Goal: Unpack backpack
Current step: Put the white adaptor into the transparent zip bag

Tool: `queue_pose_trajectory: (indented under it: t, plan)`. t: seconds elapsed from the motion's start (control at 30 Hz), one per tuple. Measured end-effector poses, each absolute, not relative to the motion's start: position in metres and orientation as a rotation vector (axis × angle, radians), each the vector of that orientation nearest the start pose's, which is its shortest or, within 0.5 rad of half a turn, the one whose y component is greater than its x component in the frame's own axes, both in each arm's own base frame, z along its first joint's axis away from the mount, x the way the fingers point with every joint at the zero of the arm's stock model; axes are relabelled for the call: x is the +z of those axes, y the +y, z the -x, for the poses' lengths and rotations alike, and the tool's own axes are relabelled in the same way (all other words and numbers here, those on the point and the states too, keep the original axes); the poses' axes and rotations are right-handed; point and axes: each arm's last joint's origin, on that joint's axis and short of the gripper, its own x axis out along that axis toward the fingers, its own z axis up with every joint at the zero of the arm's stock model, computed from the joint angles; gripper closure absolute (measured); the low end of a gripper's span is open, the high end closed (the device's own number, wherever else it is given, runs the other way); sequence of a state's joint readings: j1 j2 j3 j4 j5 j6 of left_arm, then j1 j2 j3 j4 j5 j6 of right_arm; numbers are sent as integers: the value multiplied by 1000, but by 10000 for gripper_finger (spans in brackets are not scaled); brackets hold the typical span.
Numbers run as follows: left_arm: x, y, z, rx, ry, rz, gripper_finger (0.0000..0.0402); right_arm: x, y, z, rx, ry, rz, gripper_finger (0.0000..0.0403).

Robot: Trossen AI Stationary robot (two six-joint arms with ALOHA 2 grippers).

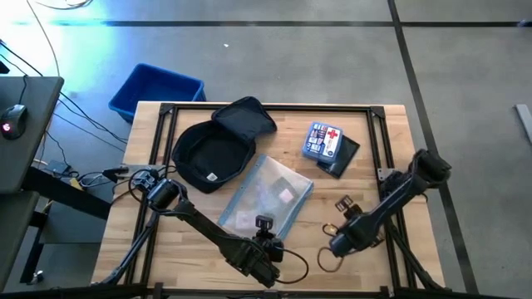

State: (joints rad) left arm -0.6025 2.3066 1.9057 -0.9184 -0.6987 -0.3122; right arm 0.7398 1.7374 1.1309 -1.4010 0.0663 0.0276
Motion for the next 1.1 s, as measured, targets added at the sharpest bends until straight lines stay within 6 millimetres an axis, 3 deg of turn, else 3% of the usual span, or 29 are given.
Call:
queue_pose_trajectory:
  t: [0.13, 0.23, 0.4, 0.7, 1.1]
  plan:
    - [171, -251, -396, 227, 1014, -507, 402, 183, 176, -191, 363, 1788, 885, 191]
    - [171, -251, -396, 227, 1015, -506, 402, 172, 171, -184, 384, 1837, 880, 146]
    - [171, -251, -396, 227, 1014, -507, 402, 149, 163, -173, 442, 1868, 892, 118]
    - [171, -250, -397, 228, 1015, -505, 402, 129, 167, -172, 468, 1743, 831, 122]
    - [172, -250, -397, 229, 1013, -503, 402, 131, 166, -171, 237, 1789, 661, 238]
